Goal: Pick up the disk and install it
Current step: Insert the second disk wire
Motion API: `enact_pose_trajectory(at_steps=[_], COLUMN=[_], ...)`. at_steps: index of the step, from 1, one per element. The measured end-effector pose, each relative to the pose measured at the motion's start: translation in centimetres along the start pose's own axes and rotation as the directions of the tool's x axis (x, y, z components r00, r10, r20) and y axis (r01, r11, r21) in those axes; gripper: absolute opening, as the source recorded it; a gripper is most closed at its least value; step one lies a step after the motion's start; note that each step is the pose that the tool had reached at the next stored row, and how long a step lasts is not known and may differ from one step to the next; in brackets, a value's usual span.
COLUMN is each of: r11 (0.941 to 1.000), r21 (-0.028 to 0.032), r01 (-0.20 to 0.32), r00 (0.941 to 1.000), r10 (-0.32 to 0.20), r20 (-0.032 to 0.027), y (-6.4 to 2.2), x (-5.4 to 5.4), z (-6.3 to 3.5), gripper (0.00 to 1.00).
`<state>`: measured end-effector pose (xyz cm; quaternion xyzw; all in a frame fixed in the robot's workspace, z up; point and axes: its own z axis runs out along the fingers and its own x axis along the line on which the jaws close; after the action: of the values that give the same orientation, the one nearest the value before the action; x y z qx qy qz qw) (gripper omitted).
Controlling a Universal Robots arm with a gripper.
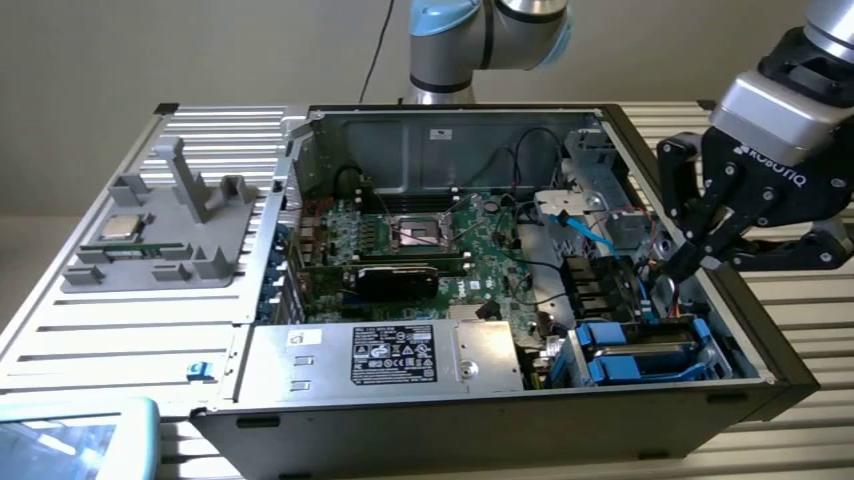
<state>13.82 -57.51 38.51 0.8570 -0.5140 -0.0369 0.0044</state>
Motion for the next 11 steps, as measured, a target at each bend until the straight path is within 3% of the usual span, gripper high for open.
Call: enact_pose_trajectory(at_steps=[6,11], r11=[0.9944,0.9812], r21=[0.0034,0.0059], r01=[0.106,0.193], r00=[0.9944,0.9811], r10=[-0.106,-0.193], r20=[0.0059,0.0123], y=[0.01,0.00], x=[0.00,0.00], z=[0.02,0.02], gripper=[0.11,0.11])
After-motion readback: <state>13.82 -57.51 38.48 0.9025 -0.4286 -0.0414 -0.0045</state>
